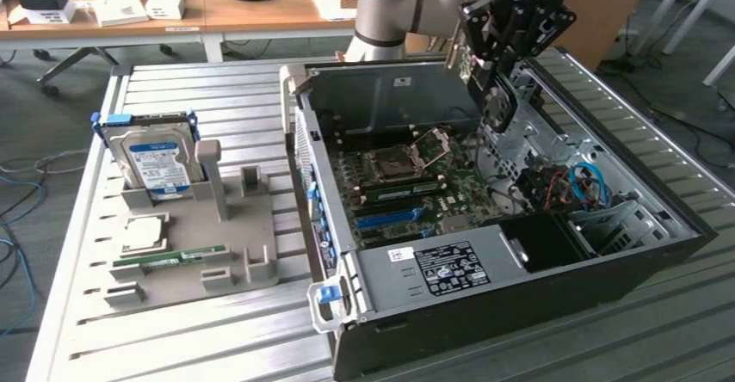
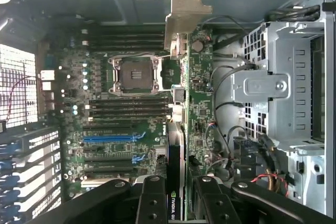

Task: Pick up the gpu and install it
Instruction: 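Pick up the gpu and move the gpu toward the slot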

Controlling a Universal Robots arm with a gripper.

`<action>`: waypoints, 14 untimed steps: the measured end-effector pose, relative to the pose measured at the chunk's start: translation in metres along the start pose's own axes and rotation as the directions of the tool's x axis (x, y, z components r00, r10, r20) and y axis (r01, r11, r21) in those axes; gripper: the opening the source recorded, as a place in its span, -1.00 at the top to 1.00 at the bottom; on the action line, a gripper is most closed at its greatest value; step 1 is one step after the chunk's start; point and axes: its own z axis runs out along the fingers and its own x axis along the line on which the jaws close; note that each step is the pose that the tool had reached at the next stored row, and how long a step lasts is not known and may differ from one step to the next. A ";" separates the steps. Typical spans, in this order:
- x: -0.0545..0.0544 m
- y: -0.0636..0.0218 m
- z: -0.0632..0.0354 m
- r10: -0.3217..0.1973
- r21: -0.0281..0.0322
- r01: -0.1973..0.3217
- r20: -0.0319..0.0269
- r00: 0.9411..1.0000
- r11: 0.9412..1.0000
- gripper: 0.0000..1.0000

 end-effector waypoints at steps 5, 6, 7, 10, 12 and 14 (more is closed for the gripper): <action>-0.011 0.0005 0.0003 0.000 0.000 0.000 0.000 1.000 1.000 0.47; -0.012 0.0006 0.0003 -0.001 0.000 0.001 0.000 1.000 1.000 0.47; -0.012 0.0006 0.0003 -0.001 0.000 0.001 0.000 1.000 1.000 0.47; -0.013 0.0007 0.0004 -0.006 0.000 0.006 0.000 1.000 1.000 0.47; -0.014 0.0007 0.0004 -0.011 0.000 0.011 0.000 1.000 1.000 0.47; -0.014 0.0007 0.0004 -0.013 0.000 0.013 -0.001 1.000 1.000 0.47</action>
